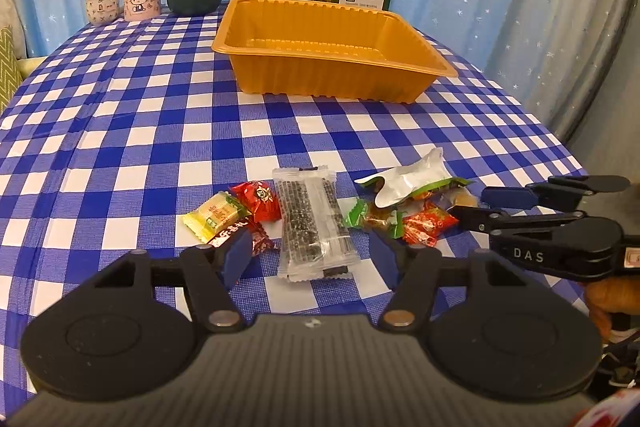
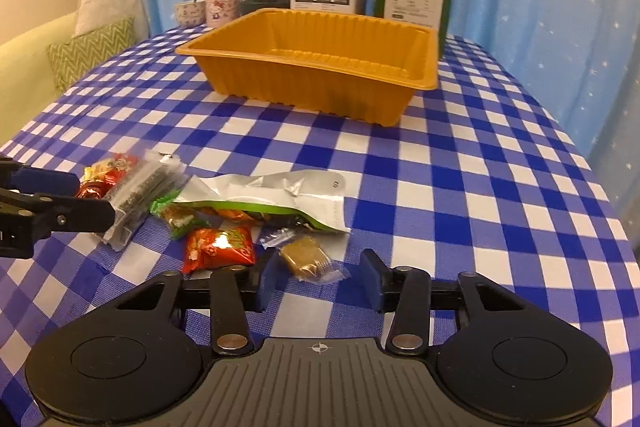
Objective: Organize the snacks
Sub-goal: 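Grasp a small candy with the right gripper while the left gripper grasps the clear seaweed packet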
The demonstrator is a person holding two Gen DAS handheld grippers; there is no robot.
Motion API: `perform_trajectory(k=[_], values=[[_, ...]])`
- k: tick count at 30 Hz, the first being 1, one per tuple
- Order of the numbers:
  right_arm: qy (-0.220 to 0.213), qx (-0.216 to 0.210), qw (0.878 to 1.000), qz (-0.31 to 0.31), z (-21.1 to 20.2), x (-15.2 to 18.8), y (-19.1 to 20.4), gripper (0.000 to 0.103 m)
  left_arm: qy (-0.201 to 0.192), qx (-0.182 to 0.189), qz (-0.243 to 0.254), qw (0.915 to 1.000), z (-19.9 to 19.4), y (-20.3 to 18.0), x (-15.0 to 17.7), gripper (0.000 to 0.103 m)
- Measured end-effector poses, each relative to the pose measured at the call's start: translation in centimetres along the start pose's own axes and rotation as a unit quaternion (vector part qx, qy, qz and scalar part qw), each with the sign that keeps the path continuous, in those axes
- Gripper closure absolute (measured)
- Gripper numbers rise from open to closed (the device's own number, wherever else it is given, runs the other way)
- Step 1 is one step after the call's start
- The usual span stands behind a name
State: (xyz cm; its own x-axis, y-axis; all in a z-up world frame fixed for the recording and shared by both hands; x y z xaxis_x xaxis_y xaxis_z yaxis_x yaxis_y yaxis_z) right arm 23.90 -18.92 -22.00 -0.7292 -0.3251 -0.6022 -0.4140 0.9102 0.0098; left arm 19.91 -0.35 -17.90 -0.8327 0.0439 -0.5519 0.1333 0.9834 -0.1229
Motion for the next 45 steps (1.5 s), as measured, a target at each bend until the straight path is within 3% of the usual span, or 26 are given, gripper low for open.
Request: perform_trajectory(k=[4,16,24,29,34,45], values=[[0.008,-0.011,1.0,0.001,-0.2,0.1,0.4,0.074,0.003,0.001,-0.002,1.0,0.3,0.0,0.0,0.042],[0.01,-0.016,1.0,0.005,-0.4,0.1,0.4,0.071,0.007,0.006,0.008,0.9999,1.3,-0.6,-0.4,0.043],[0.002,-0.015,1.0,-0.001,0.1,-0.1,0.7,0.07,0.016,-0.003,0.021,0.9997,2.4,-1.1,-1.1,0.058],[0.001,-0.013,1.0,-0.007,0.1,-0.1,0.8,0.07,0.029,-0.022,0.04,0.9986,3.2,-1.4,-0.7,0.06],[0.005,-0.014,1.0,-0.005,0.0,0.0,0.9,0.08,0.031,-0.028,0.052,0.9978,3.1,-1.6,-0.4,0.064],[-0.017,-0.009,1.0,0.017,-2.6,0.3,0.5,0.081,0.017,-0.026,0.044,0.9985,0.8,-1.7,0.2,0.065]])
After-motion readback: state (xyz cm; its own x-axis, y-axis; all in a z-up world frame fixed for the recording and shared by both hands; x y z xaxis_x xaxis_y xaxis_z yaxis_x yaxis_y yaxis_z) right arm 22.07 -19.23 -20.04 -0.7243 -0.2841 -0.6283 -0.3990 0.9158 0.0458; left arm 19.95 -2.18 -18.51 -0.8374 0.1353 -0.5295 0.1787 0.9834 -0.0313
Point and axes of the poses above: each gripper's, at about its wrist camera, not at the fingertips, and z roughly the way its jaws point, y to its left, x to its underside, the point moved 8 cm from there along z, roughly the way its jaws point, and after that the axes turned 11 degrees about y, right-handed, at the moved point
